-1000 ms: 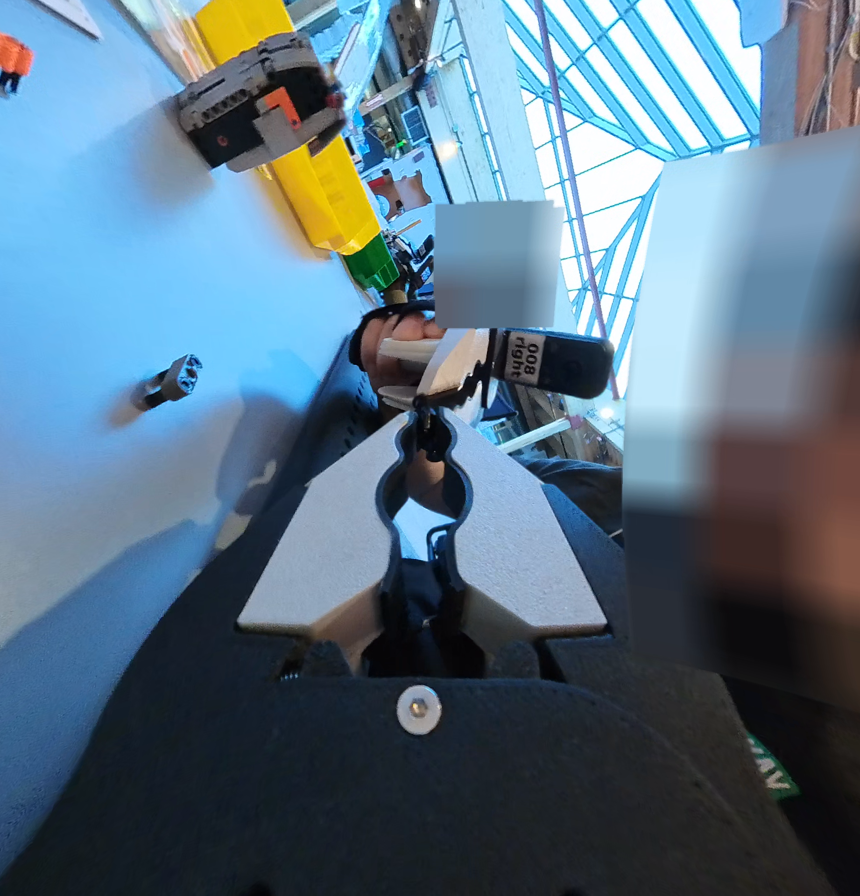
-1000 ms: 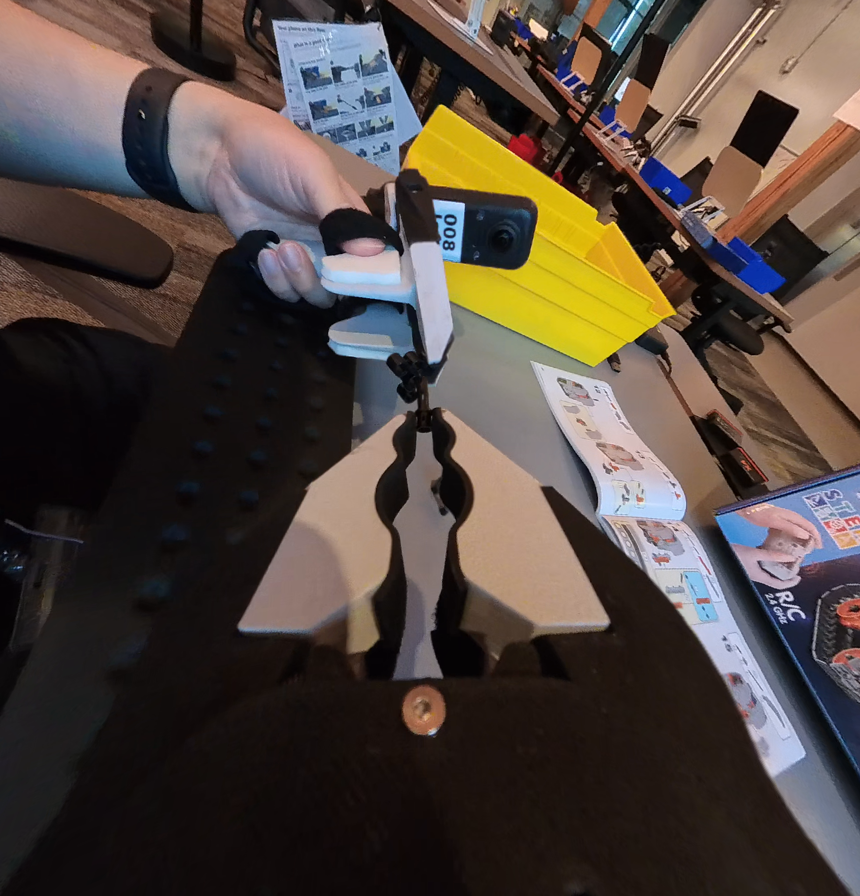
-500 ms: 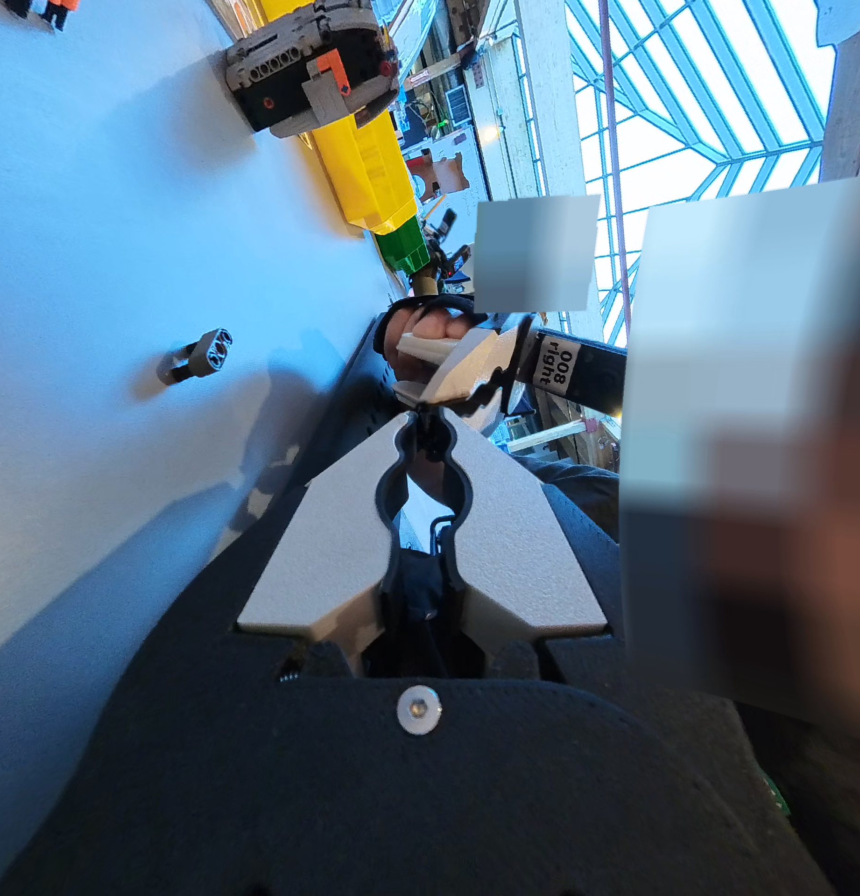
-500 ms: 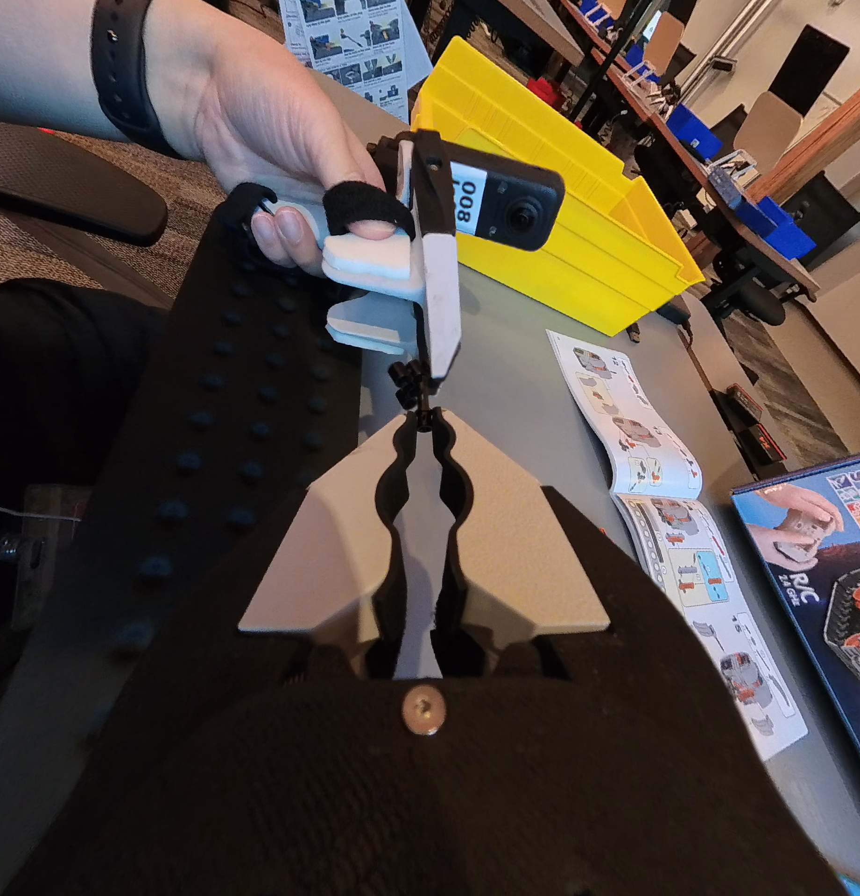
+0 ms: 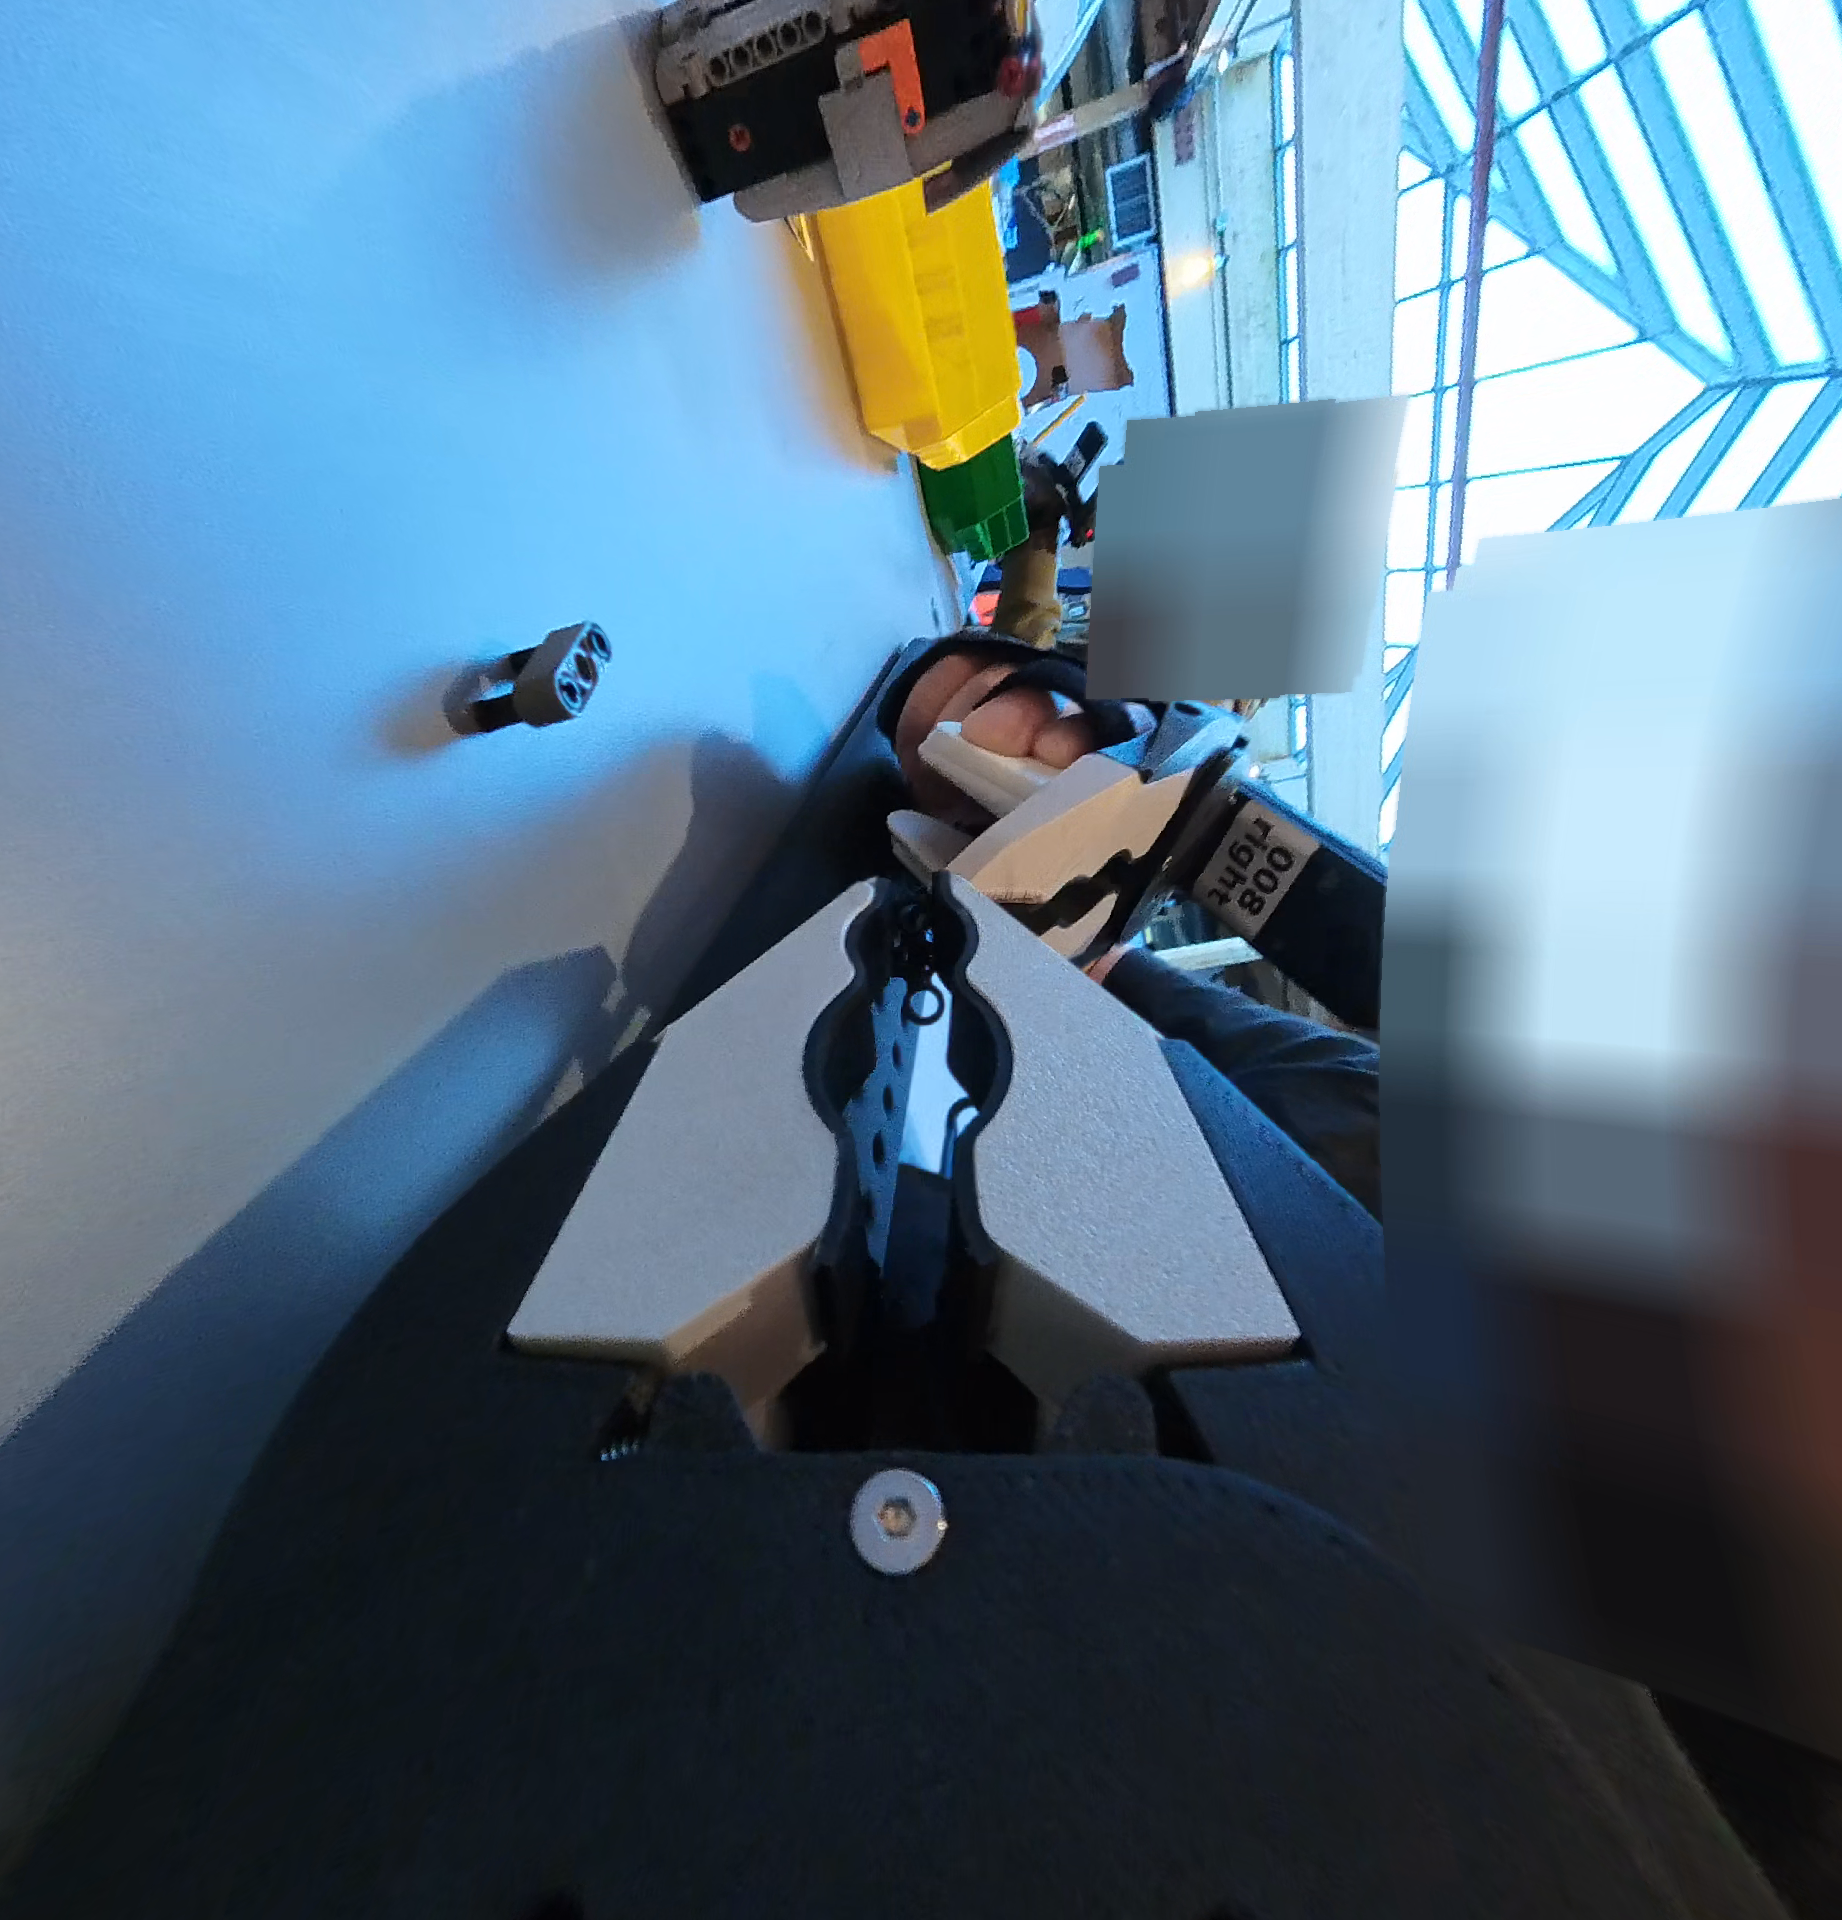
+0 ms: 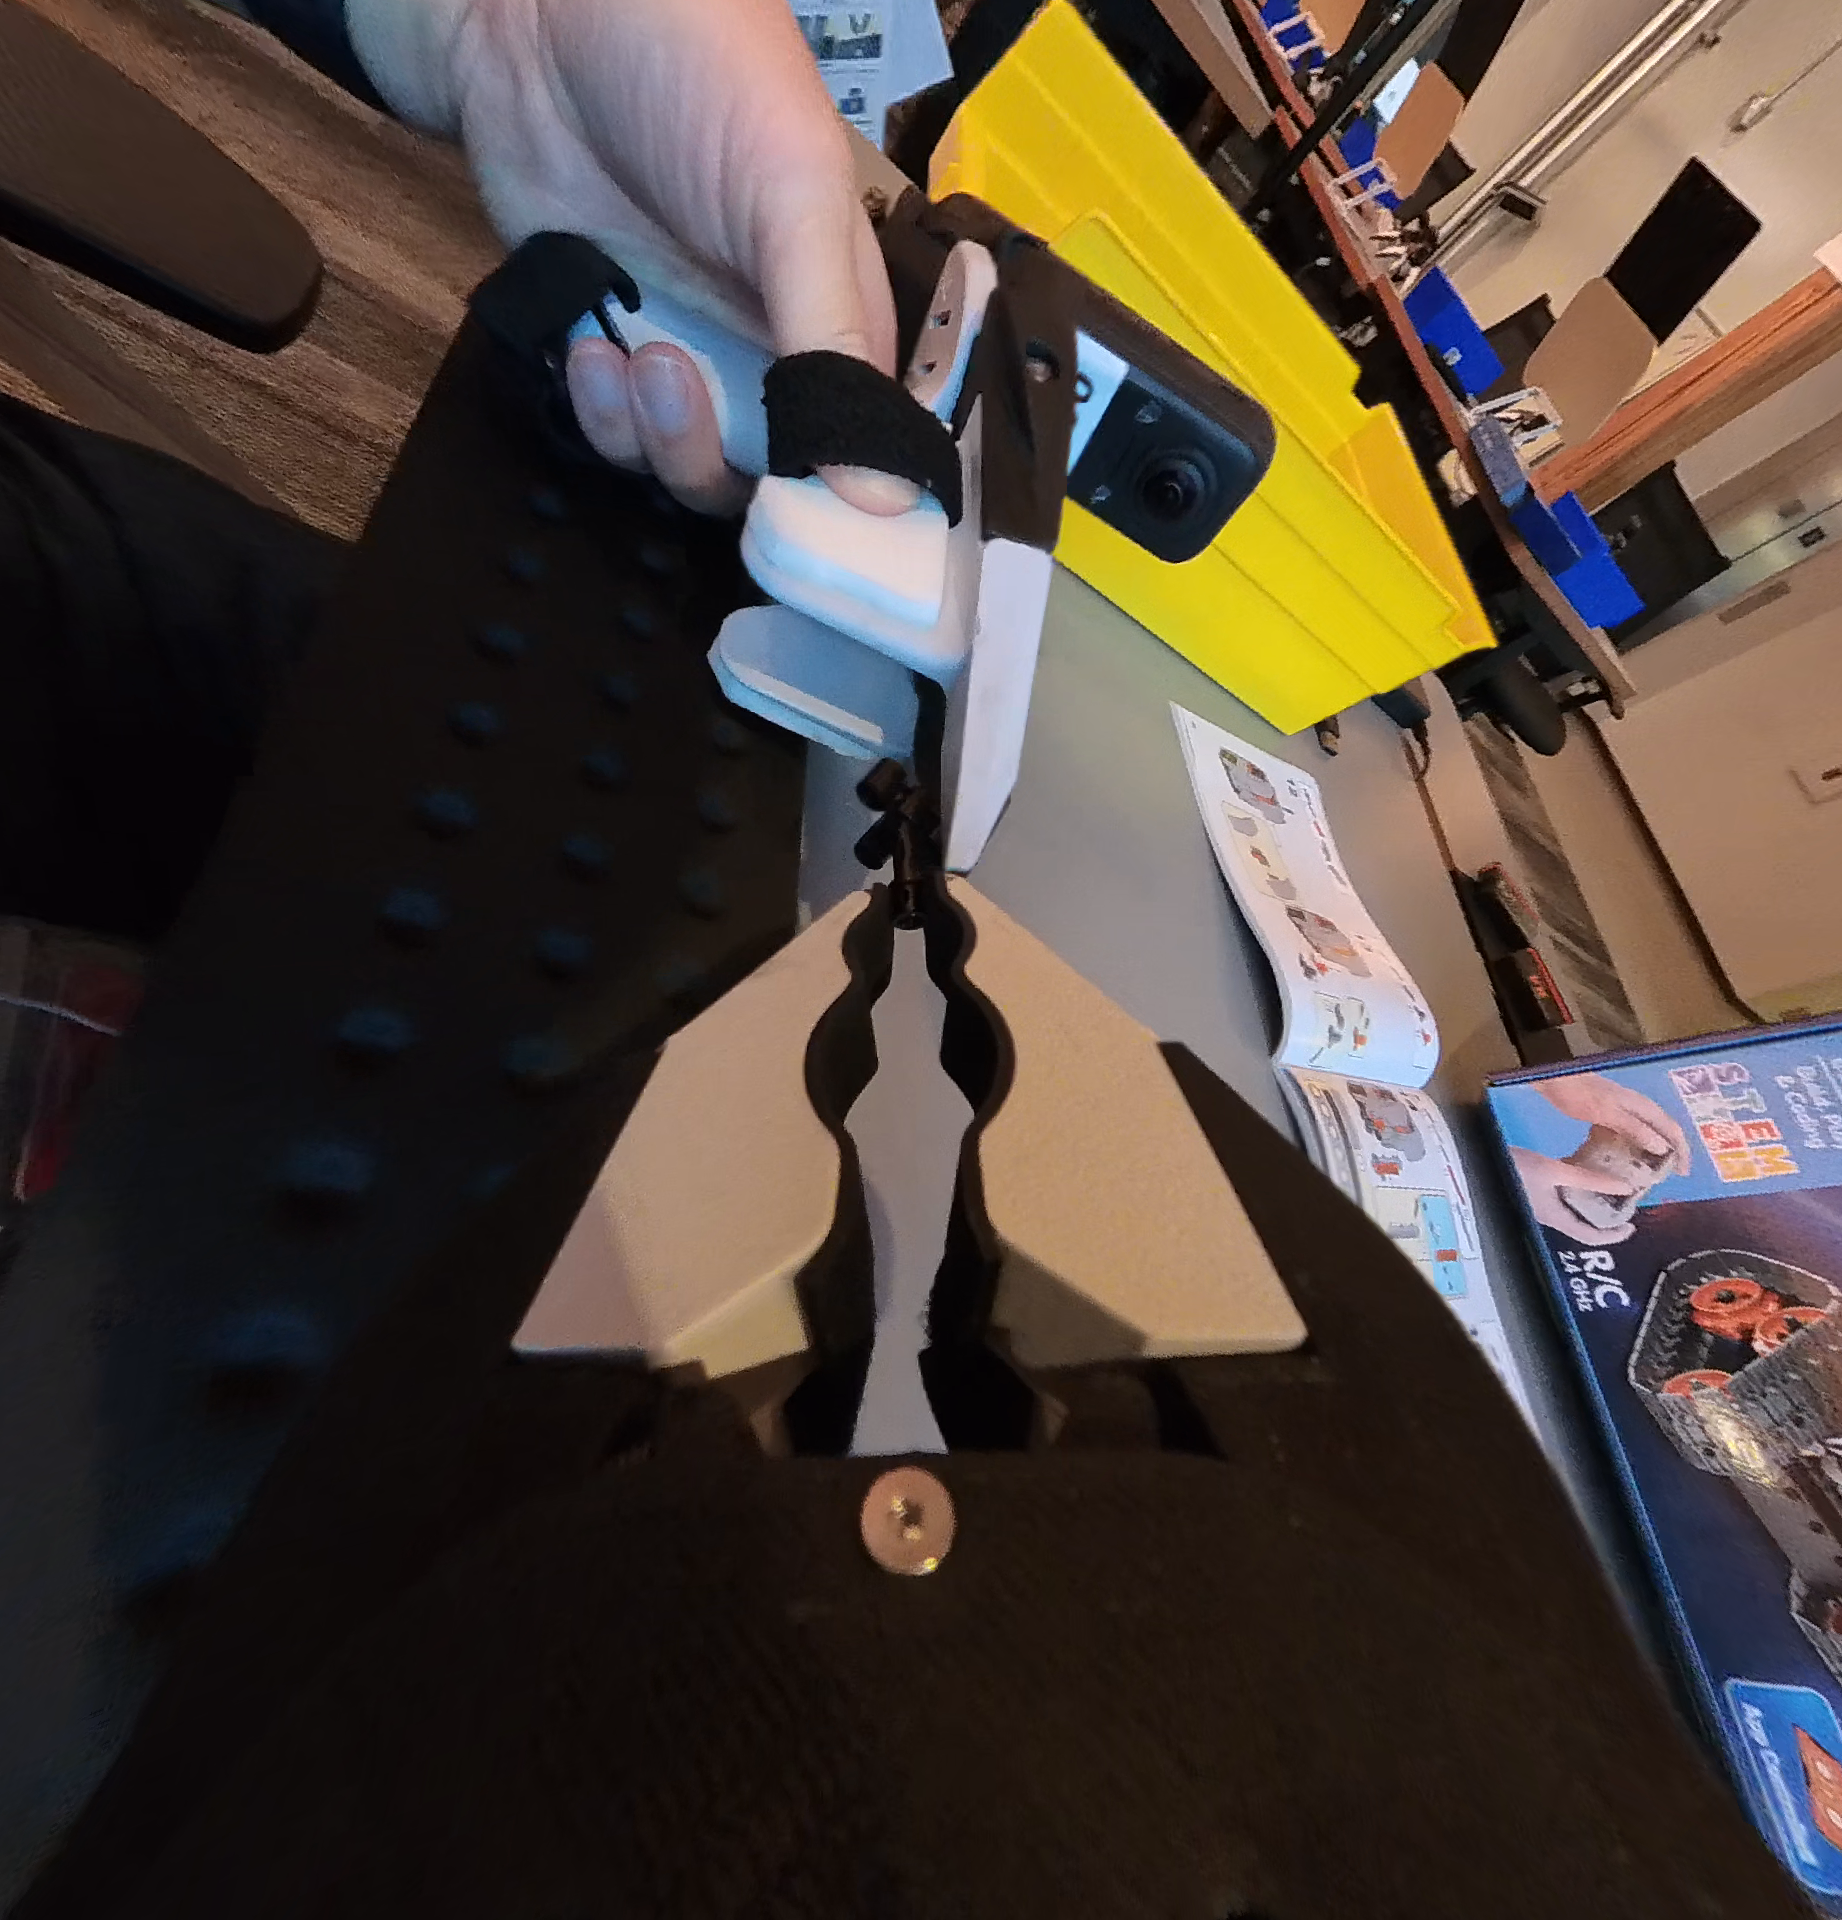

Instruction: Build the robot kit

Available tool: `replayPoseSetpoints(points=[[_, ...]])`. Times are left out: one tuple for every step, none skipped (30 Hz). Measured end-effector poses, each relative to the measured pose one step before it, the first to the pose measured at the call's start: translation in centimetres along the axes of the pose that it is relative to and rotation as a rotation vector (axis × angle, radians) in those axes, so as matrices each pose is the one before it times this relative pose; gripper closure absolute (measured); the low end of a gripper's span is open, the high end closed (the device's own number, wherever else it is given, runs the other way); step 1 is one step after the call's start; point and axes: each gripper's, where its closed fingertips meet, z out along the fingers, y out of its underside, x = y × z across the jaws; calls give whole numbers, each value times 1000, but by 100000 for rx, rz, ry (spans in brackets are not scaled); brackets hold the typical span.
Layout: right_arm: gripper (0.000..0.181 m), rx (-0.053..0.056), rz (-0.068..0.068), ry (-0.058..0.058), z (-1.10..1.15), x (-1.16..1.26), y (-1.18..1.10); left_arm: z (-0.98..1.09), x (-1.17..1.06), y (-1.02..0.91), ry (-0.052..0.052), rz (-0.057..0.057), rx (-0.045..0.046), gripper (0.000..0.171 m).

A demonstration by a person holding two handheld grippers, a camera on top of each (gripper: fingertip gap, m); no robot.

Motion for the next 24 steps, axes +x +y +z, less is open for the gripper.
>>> replayPoseSetpoints(points=[[177,-743,1240,1438,117,177,63,-103,5,-219,825,-1208,1829,168],[177,-902,2021,1113,126,144,19,-103,45,-197,594,-576,1628,168],[177,-413,1218,1264,68,182,-46,-109,92,-234,676,116,1880,168],[177,-719,1466,1538,97,205,27,-115,62,-298,456,-39,2643,168],[177,-639,1991,1447,99,237,-28,-117,86,-329,491,-19,3074,168],[177,-543,2813,1303,141,261,-50,-134,74,-359,321,252,3164,168],[177,-698,4015,567,200,181,8,-126,29,-323,-65,459,2867,168],[177,-339,4276,233,178,173,-36,-121,57,-310,-40,639,2856,168],[177,-344,4186,366,149,213,-53,-102,77,-316,129,631,2710,168],[177,14,4245,458,139,168,-120,-99,37,-306,4,347,2810,168],[177,-591,2612,776,143,153,-32,-62,10,-265,-245,362,2707,168],[177,-625,1597,1355,129,174,-28,-37,11,-273,-406,412,2901,168],[177,-444,1980,1530,118,176,-77,-22,10,-278,-271,213,3110,168],[177,-688,1855,1302,111,148,-14,-29,-26,-225,-479,378,2571,168],[177,-402,1157,908,89,105,-29,-17,7,-174,-523,729,1985,168],[177,-307,949,1002,78,107,-45,-13,-5,-168,-586,780,1932,168],[177,-552,925,938,93,62,-30,-20,-51,-155,-705,319,1874,168],[177,-906,-385,1059,120,49,51,-12,-113,-113,-960,174,1487,168],[177,-1056,-1860,1340,112,21,51,-24,-97,-87,-961,224,1051,168],[177,-747,-3244,1832,53,53,-7,12,-55,-75,-672,189,986,168],[177,-924,-3695,1798,54,48,22,-1,-80,-44,-649,-170,738,167],[177,-563,-2890,1442,41,16,14,11,-73,-57,-540,-218,1062,168],[177,-447,-1832,1015,32,28,8,16,-22,-59,-459,164,1159,167],[177,-247,-1592,843,8,75,-15,14,33,-55,-41,76,1143,167]])
